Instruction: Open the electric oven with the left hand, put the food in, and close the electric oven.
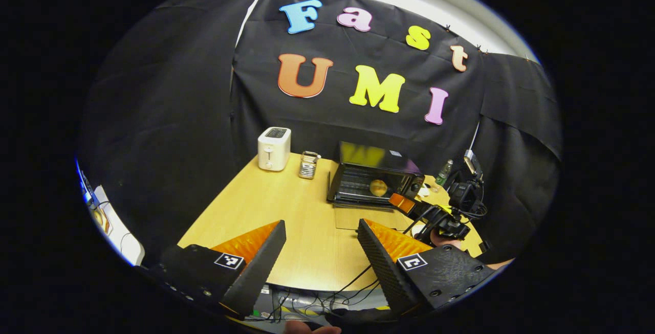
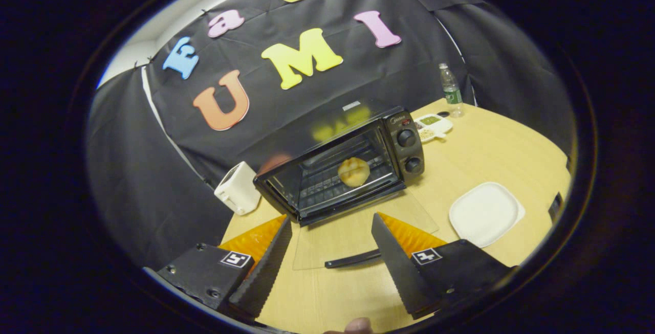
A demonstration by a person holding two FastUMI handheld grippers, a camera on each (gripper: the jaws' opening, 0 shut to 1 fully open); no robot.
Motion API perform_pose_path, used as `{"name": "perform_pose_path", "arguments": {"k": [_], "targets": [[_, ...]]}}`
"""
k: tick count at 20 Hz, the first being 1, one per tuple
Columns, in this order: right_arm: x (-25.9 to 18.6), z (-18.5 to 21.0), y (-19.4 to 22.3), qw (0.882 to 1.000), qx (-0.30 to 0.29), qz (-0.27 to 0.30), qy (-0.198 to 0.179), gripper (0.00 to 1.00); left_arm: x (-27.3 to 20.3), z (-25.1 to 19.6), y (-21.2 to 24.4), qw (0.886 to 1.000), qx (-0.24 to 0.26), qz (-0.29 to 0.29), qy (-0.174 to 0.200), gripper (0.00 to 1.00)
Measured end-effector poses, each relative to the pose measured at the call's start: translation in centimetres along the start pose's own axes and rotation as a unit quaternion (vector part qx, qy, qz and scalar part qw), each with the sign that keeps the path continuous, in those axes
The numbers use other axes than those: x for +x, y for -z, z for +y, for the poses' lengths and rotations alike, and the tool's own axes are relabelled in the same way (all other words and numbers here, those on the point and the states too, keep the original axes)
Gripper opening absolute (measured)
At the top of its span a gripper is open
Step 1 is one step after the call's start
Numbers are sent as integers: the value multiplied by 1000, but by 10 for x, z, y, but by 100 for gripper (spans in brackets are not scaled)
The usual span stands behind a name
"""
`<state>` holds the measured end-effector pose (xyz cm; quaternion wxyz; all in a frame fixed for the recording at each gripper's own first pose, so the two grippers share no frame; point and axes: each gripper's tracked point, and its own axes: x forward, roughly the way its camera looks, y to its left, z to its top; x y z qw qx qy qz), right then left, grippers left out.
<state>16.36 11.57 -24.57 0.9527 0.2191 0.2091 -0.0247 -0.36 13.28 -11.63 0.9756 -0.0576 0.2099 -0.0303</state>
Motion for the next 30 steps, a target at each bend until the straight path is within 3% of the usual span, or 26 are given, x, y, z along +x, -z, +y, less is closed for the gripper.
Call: {"name": "perform_pose_path", "arguments": {"k": [7, 13, 16, 22, 26, 30], "targets": [[-75, -22, -3, 993, -115, 18, 7, 94, 33, -30, 52, 997, -22, 56, 43, 95], [-108, -58, -25, 980, -197, 13, 24, 96, 77, -52, 96, 994, -32, 97, 43, 95], [-115, -74, -33, 978, -207, 7, 28, 97, 104, -78, 112, 991, -19, 123, 43, 95], [-128, -135, -56, 976, -202, -3, 75, 97, 170, -127, 165, 982, -8, 181, 55, 95], [-137, -181, -65, 975, -190, 11, 110, 97, 210, -143, 189, 979, -1, 197, 43, 95], [-135, -202, -77, 978, -168, 17, 121, 97, 236, -147, 204, 977, 11, 212, 24, 95]]}}
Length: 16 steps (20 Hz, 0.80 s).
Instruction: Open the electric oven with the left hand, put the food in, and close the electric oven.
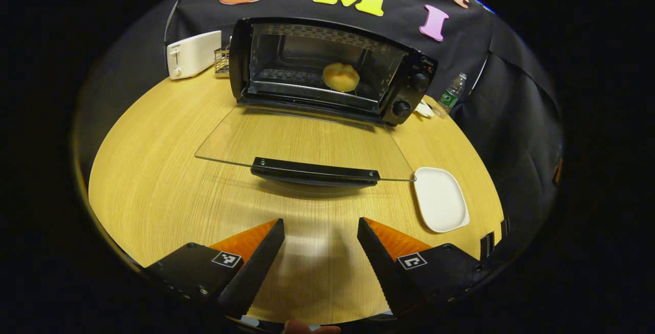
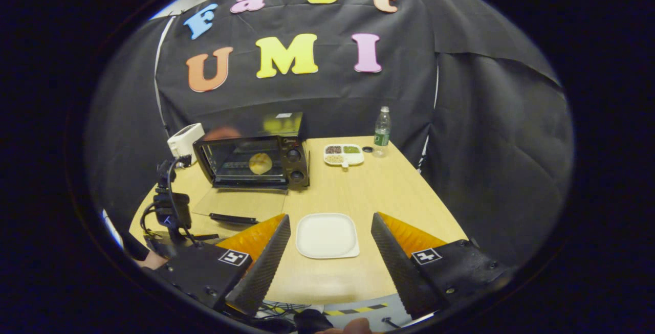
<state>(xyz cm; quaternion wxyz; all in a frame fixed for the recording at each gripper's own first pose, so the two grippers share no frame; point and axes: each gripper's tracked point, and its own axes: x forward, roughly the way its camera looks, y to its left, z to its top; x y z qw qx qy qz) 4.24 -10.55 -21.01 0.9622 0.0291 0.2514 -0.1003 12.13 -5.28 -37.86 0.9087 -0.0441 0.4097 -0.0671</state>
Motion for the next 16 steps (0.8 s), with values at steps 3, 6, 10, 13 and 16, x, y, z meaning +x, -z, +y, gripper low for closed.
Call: {"name": "perform_pose_path", "arguments": {"k": [3, 6, 10, 13, 16], "targets": [[5, -7, -4, 1000, 21, 7, 3, 99, 17, 2, -4, 1000, 22, -2, -13, 95], [5, 1, -5, 1000, 19, 12, -8, 97, 29, 5, -6, 999, 33, -5, -25, 95], [9, 0, -7, 1000, 9, 16, -16, 98, 37, 9, -18, 997, 58, -18, -39, 84], [12, -1, -15, 1000, 9, 10, -21, 97, 32, 9, -27, 996, 65, -28, -49, 93], [15, -12, -24, 1000, 20, 2, -8, 98, 11, 3, -53, 995, 68, -53, -44, 93]]}}
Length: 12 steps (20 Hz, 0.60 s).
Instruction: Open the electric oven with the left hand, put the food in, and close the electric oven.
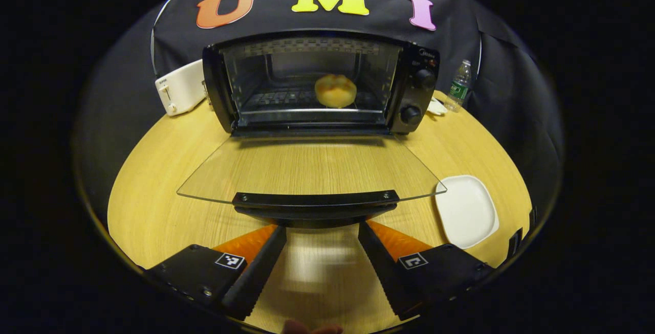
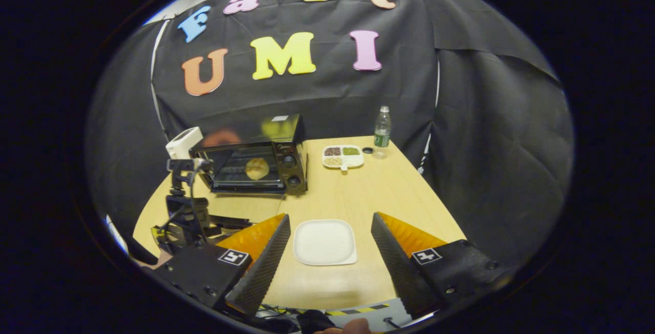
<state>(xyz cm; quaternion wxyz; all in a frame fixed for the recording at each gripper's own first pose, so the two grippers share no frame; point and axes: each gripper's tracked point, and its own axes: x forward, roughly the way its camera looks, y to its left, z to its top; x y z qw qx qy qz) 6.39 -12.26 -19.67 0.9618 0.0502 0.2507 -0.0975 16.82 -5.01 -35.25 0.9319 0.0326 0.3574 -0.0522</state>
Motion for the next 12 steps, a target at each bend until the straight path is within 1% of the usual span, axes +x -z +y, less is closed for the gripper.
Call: {"name": "perform_pose_path", "arguments": {"k": [4, 6, 7, 9, 12], "targets": [[2, -1, -20, 1000, 21, -22, 1, 97, -27, -2, -85, 996, 20, -89, 11, 94], [3, 4, -33, 999, 14, -37, -8, 97, -44, -8, -132, 990, 27, -139, 19, 94], [4, 4, -40, 999, 10, -46, -11, 97, -54, -6, -150, 987, 29, -159, 16, 94], [6, 6, -54, 998, 8, -63, -18, 97, -72, 1, -173, 981, 24, -189, 18, 94], [5, 15, -65, 996, 18, -80, -35, 97, -110, -3, -199, 975, 15, -220, 23, 93]]}}
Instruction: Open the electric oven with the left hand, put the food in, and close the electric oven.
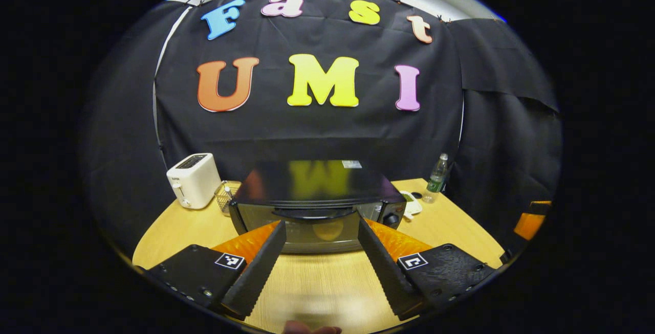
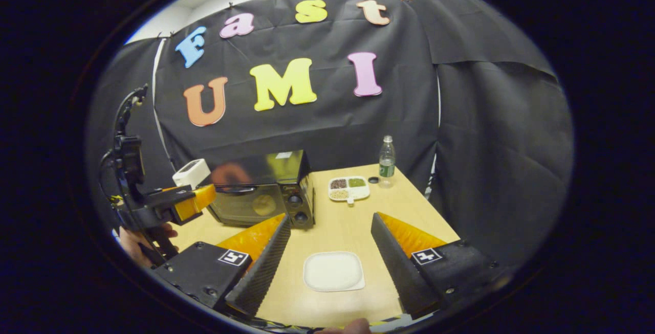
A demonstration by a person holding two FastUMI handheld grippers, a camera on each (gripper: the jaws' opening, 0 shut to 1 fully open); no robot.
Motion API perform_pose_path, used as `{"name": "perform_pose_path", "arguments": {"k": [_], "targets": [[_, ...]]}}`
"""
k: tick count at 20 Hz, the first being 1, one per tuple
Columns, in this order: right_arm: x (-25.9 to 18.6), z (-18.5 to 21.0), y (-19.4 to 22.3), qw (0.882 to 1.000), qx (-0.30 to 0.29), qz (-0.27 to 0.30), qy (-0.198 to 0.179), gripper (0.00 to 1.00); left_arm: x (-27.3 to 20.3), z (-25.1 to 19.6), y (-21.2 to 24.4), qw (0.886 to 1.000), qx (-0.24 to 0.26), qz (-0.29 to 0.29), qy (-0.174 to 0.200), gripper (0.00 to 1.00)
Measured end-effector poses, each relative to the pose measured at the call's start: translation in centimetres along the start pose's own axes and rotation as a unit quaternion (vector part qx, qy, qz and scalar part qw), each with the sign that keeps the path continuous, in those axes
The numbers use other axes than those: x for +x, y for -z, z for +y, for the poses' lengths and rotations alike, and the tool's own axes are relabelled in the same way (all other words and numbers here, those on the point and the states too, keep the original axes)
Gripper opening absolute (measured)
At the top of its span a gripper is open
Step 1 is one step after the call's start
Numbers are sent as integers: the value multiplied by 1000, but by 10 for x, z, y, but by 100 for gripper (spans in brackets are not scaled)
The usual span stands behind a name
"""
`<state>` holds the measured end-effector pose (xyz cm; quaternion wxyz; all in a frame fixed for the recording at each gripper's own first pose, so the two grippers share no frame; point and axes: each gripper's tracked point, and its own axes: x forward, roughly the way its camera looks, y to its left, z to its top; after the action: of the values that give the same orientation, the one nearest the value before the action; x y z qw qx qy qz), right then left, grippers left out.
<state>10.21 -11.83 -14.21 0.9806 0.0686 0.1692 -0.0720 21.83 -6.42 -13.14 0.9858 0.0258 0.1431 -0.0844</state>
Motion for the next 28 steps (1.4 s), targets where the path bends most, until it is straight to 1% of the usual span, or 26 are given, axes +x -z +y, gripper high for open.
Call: {"name": "perform_pose_path", "arguments": {"k": [2, 5, 9, 11, 12, 13, 15, 20, 22, 24, 26, 28], "targets": [[-1, 7, -14, 1000, 0, -20, -7, 97, -18, -1, -24, 1000, 4, -24, 2, 93], [-11, 23, -33, 999, -8, -47, -19, 97, -60, 1, -61, 997, 13, -70, 1, 93], [-49, 46, -58, 995, -30, -87, -28, 97, -123, 3, -86, 994, 2, -108, 0, 93], [-74, 58, -66, 993, -38, -103, -33, 97, -156, 4, -87, 993, -6, -116, -2, 93], [-88, 62, -67, 993, -43, -110, -32, 97, -171, 14, -78, 993, -11, -119, -5, 93], [-101, 66, -68, 992, -46, -117, -33, 96, -187, 12, -75, 992, -17, -123, -5, 93], [-126, 74, -57, 992, -57, -111, -31, 97, -213, 12, -70, 992, -16, -124, -9, 93], [-180, 86, -52, 989, -70, -127, -32, 97, -270, 8, -65, 991, -32, -128, -4, 93], [-195, 90, -47, 989, -72, -123, -31, 97, -285, 9, -65, 991, -37, -131, -5, 93], [-210, 93, -51, 988, -76, -130, -29, 97, -293, 9, -64, 991, -41, -130, -3, 92], [-220, 88, -56, 987, -74, -143, -22, 97, -297, 8, -63, 991, -38, -129, -4, 94], [-226, 82, -53, 987, -64, -150, -16, 97, -300, 1, -65, 990, -38, -134, -2, 94]]}}
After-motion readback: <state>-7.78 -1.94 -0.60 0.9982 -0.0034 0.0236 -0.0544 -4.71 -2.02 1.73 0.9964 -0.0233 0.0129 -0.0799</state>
